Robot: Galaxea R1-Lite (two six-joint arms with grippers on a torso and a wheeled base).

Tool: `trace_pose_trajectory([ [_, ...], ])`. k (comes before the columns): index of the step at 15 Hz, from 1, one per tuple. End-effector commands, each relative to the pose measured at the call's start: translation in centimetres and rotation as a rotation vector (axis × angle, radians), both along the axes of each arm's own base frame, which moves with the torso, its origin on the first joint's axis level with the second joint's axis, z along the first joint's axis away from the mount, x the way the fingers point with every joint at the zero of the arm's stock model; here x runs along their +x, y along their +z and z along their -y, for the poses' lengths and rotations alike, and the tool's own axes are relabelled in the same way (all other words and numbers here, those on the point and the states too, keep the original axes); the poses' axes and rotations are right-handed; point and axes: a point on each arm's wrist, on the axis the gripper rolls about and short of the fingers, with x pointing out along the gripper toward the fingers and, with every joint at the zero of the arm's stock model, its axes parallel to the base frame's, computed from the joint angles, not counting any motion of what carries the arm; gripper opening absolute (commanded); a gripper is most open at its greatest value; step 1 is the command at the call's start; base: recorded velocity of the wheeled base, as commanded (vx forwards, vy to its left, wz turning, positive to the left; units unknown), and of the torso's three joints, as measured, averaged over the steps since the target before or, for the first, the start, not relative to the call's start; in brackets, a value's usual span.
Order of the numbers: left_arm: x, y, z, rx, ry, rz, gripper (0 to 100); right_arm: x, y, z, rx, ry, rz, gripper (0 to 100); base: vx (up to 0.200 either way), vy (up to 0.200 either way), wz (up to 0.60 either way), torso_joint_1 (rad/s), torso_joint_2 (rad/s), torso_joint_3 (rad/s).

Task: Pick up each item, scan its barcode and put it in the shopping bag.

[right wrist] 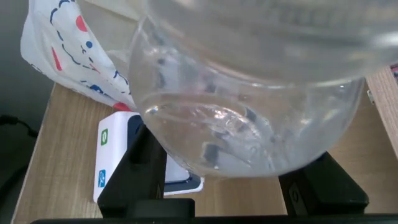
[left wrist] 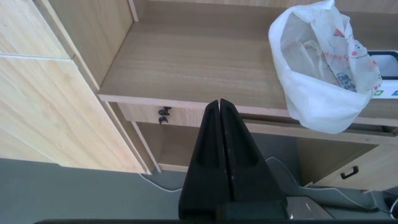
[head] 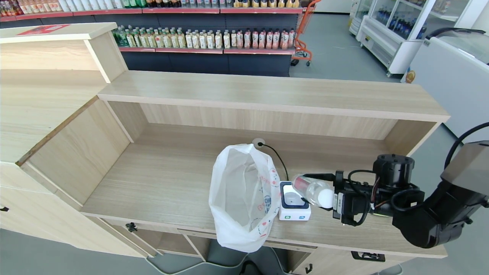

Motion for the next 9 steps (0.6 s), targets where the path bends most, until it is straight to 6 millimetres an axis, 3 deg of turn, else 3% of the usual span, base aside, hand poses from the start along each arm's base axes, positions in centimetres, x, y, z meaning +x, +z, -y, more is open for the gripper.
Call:
trace_pose_trajectory([
  [1,0.0,0.0,0.0,0.001,0.0,-0.002,0,0.5,-0.5,0.1,-0.001,-0.003,-0.004,0,0.0,0.0,0.0,0.0,0.0,0.0],
  [9,0.0,0.0,0.0,-0.001,0.0,0.001,0,1.4,-1.8,0.7,-0.016,0.073,0.03,0,0.0,0.0,0.0,0.0,0.0,0.0],
])
